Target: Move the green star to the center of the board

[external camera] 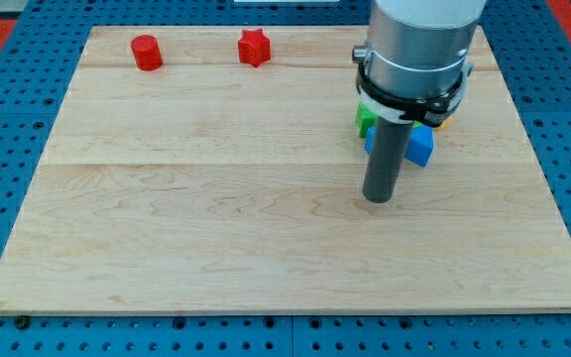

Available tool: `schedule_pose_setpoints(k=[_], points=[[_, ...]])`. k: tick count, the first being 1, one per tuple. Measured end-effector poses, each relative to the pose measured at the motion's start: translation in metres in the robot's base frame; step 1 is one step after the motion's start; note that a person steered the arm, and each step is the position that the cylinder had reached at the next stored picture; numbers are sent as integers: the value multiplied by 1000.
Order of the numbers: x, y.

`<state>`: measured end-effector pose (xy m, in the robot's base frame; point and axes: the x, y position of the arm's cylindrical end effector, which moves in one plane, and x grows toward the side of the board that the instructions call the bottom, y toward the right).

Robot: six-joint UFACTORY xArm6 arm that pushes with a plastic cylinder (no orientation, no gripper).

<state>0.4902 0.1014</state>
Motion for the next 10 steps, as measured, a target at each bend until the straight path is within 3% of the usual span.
schedule_pose_setpoints(k=[4, 8, 10], points=[[-83, 43], [-105, 24], [-138, -3]])
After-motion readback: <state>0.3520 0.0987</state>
